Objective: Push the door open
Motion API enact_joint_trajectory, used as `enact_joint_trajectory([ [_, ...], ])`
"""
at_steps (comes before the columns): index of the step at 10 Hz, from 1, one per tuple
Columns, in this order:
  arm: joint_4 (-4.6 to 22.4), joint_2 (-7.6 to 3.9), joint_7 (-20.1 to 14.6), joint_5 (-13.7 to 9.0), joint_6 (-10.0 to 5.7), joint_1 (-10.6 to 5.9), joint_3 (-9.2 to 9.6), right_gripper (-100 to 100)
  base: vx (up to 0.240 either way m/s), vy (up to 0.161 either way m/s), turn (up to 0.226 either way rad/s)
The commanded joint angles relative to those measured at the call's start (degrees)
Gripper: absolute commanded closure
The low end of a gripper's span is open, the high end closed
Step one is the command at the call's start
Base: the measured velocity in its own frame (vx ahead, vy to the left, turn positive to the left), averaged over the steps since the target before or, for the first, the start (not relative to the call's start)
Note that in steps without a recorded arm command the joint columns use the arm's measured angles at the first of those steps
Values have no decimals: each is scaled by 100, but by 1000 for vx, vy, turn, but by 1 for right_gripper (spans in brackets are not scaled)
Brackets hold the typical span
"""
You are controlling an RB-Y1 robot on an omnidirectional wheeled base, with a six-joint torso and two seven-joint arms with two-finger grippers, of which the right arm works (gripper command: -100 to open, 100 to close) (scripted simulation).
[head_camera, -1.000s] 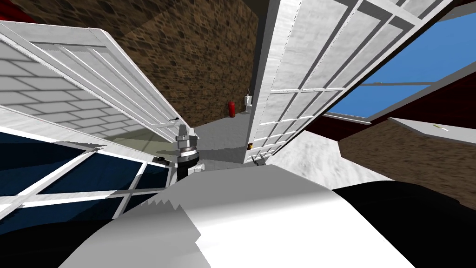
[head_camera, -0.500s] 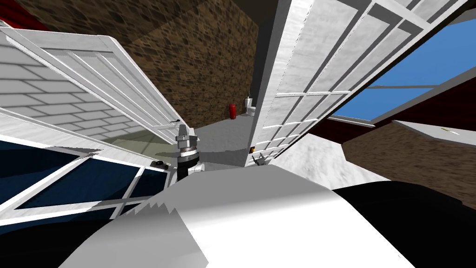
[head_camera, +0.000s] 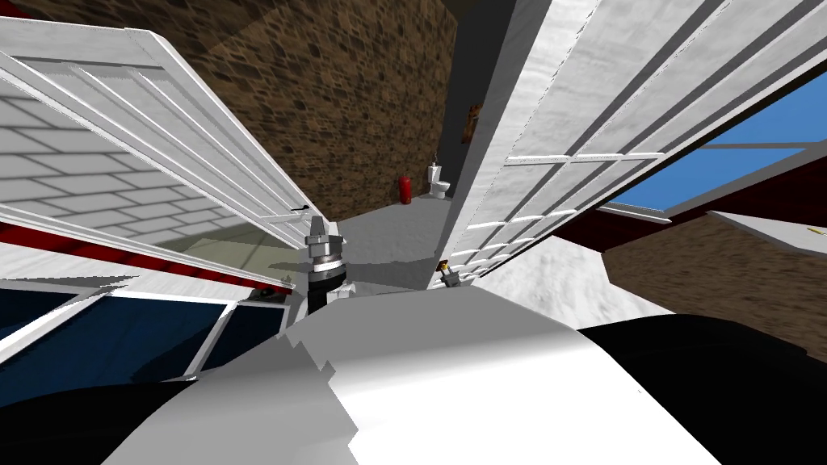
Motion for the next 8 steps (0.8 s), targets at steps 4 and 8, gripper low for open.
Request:
enact_joint_trajectory([
  [4,-7,-14,0,-10,6,12,-21,100,-17,-2,-6],
  [8,19,-166,162,-296,-64,56,-113,100,168,44,-6],
])
